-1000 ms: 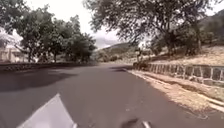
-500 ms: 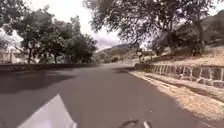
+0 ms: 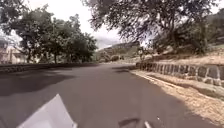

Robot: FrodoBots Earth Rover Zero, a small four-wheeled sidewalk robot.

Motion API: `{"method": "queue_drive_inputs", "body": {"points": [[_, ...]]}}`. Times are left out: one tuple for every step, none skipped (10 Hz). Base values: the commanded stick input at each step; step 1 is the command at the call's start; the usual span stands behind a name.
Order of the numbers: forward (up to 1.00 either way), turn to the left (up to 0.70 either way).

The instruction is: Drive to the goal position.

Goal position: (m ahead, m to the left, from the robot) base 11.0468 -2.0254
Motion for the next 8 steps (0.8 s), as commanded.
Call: {"method": "queue_drive_inputs", "body": {"points": [[0.5, 0.0], [0.5, 0.0], [0.5, 0.0], [0.5, 0.0], [0.5, 0.0], [0.5, -0.5], [0.5, -0.5], [0.5, -0.5]]}}
